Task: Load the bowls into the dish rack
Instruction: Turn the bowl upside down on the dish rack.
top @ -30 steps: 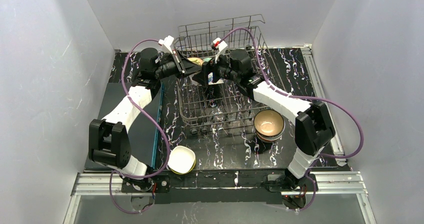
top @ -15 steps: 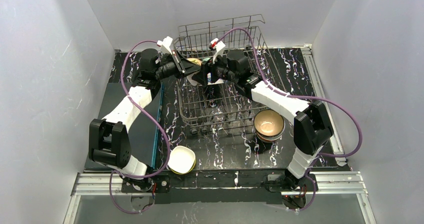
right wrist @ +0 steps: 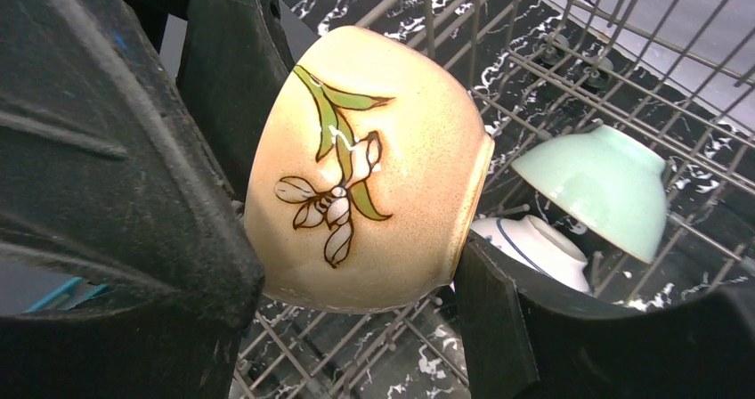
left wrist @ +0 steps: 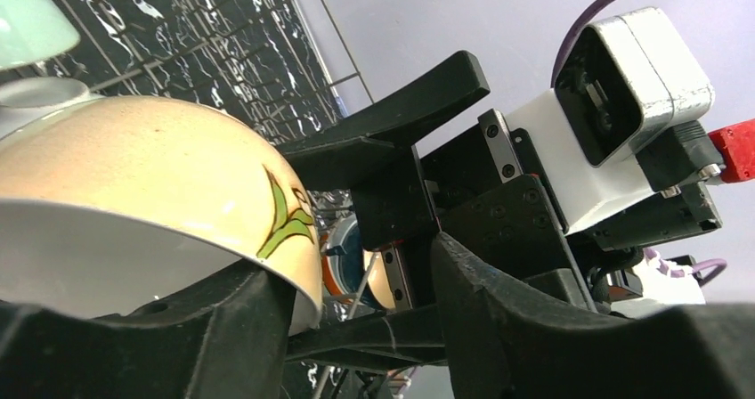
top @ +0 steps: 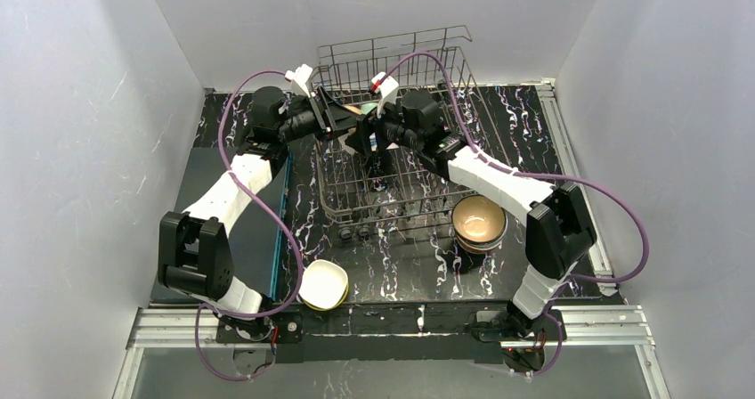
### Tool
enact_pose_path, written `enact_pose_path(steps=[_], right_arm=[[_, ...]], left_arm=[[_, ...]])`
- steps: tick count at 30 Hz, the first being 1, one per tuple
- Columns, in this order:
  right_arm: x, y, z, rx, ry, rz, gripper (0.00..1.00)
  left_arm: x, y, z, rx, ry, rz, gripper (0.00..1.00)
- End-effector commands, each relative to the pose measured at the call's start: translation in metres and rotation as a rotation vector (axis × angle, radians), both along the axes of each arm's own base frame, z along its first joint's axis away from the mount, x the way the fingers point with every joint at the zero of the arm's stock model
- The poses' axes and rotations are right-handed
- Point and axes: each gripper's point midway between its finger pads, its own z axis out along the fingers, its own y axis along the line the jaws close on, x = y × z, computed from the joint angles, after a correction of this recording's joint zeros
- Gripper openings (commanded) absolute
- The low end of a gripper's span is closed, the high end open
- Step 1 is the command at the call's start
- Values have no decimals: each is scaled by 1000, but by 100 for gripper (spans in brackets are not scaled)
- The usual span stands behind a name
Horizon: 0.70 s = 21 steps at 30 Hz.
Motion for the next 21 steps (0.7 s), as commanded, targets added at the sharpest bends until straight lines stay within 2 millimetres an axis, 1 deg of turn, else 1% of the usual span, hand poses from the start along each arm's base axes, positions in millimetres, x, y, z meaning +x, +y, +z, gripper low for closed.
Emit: enact_pose_path(steps=[1, 3, 7, 12, 15, 21], right_arm=[[8, -18, 33, -42, -147, -52, 1], [12, -25, 33, -64, -147, -66, 1], [22, -43, 32, -81, -129, -75, 1], [30, -69, 41, -55, -128, -64, 1], [32, -80, 43, -50, -134, -59, 1], [32, -96, 50, -100, -220, -28, 1]], left_arm=[[-21, -13, 29, -44, -89, -119, 55], [-21, -13, 28, -43, -87, -120, 57], [-20, -13, 27, -39, -89, -120, 65], [-20, -13, 24, -35, -90, -120, 75], [-19, -13, 22, -30, -89, -119, 77], [-18, -10, 18, 11, -121, -112, 82]])
